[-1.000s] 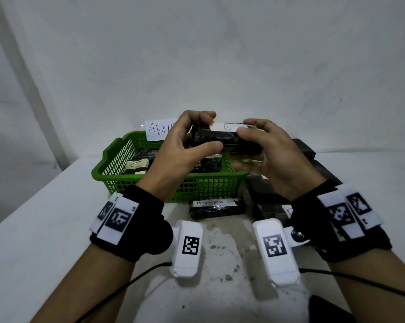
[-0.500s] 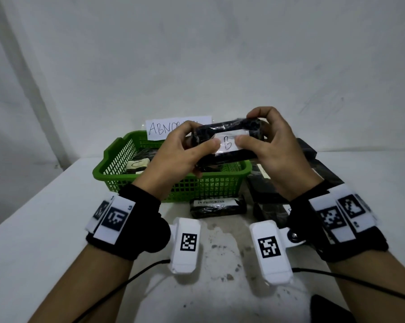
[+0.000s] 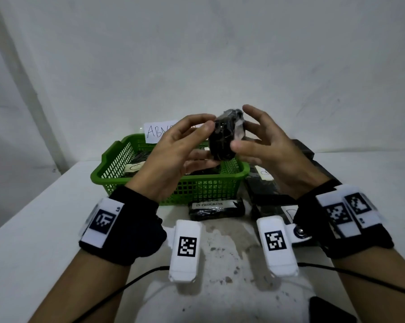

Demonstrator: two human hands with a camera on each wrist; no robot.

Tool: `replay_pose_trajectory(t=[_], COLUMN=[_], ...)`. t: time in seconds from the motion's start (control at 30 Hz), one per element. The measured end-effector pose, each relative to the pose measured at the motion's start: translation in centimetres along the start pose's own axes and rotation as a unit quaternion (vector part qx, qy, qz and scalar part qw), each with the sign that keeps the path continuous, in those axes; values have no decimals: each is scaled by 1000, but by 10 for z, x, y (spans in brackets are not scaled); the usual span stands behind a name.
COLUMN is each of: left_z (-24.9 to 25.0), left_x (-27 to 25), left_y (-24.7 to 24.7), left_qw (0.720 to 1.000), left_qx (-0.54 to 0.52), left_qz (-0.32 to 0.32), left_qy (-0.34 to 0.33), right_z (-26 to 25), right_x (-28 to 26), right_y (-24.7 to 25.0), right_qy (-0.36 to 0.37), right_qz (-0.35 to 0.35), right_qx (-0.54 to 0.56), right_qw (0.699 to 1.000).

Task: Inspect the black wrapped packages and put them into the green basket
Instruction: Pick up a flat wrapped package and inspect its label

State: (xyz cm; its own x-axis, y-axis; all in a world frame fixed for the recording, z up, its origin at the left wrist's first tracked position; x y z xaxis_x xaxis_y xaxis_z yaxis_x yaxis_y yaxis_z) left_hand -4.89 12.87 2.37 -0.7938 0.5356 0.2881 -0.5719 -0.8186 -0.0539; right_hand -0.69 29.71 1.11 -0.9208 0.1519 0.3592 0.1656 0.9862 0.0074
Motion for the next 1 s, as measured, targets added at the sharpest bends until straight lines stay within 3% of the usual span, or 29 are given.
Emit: replay_pose_trajectory(t=[0.07,0.3,0.37,0.5,0.6,0.73,1.0], left_z=[2,6,3,-2,-2,-2,-1], left_x=[0,-1,0,0,-1,-1,-3], left_y=[-1,-6,-3,3,7,1,-8], left_qw=[1000,998,999,995,996,994,988], left_qx=[16,55,41,-11,3,78,124], left_qz=[8,2,-5,-63,-70,-75,-85], left_qy=[-6,-13,11,77,61,18,-30], right_z=[1,0,-4,-4,-5,-8,-14], right_x=[-1,-3,-5,-4,-5,-4,-5], right_y=[-4,-5,-5,-7,-9,-5,-6], right_qy=[-13,76,111,99,60,22,88], right_qz=[-39,41,49,-27,-72,-21,57], right_qx=[10,-57,-87,-108,-59,-47,-63], right_qw=[999,995,989,989,994,998,993])
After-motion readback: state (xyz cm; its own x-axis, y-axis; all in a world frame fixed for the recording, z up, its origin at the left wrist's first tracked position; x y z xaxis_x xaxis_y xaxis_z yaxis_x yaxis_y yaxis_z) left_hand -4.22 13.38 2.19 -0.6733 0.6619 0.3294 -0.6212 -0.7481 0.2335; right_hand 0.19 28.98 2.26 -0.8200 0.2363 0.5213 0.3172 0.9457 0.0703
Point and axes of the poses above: each hand's wrist, its own x-axis towards the middle knuckle, its own y-axis out of the back of the hand, z = x × y, the point moved 5 cm from there along x, towards the middle knuckle, and after that the axes turned 5 degrees about x, right-handed, at the moved point
